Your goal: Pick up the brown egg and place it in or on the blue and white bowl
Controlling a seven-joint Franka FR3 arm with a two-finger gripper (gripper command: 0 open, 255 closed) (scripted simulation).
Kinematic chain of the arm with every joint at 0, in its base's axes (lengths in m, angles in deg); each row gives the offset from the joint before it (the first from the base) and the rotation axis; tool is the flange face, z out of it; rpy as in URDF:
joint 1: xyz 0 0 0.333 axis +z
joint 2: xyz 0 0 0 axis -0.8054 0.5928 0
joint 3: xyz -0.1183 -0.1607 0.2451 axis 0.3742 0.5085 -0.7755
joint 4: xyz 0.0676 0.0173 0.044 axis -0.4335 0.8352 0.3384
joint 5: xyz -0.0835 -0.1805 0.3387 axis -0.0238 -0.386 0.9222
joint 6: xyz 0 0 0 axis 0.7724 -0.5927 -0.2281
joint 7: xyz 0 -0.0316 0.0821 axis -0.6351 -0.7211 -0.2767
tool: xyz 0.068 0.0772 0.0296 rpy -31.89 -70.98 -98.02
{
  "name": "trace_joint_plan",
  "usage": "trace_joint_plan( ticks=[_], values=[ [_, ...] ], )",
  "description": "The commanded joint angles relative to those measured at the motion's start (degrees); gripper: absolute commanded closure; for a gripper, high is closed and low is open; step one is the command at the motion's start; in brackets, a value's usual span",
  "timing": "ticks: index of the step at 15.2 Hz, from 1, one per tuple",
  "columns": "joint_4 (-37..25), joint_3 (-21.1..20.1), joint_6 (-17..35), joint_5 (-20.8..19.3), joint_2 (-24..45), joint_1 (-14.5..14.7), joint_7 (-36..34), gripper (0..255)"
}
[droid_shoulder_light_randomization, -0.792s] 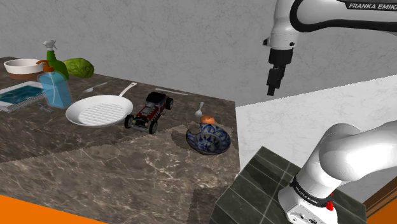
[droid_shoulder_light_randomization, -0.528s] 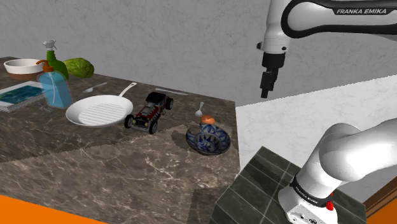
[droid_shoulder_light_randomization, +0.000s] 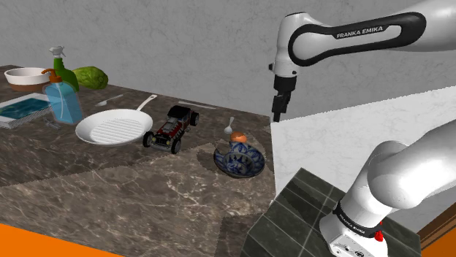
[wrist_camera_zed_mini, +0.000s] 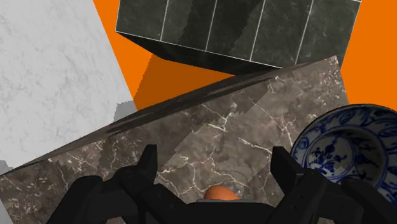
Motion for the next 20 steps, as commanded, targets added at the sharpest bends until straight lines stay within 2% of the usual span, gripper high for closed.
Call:
trace_joint_plan(
  ticks=[1, 7, 13, 20],
  values=[
    [-0.48, -0.27, 3.64, 0.42, 3.63, 0.67, 0.26, 0],
    [-4.02, -0.92, 13.06, 1.36, 15.29, 2.20, 1.67, 0],
    [-10.10, -1.94, 20.39, 2.14, 27.39, 3.49, 3.10, 0],
    [-8.41, -1.98, 25.55, 2.04, 30.73, 3.50, 3.15, 0]
  ],
)
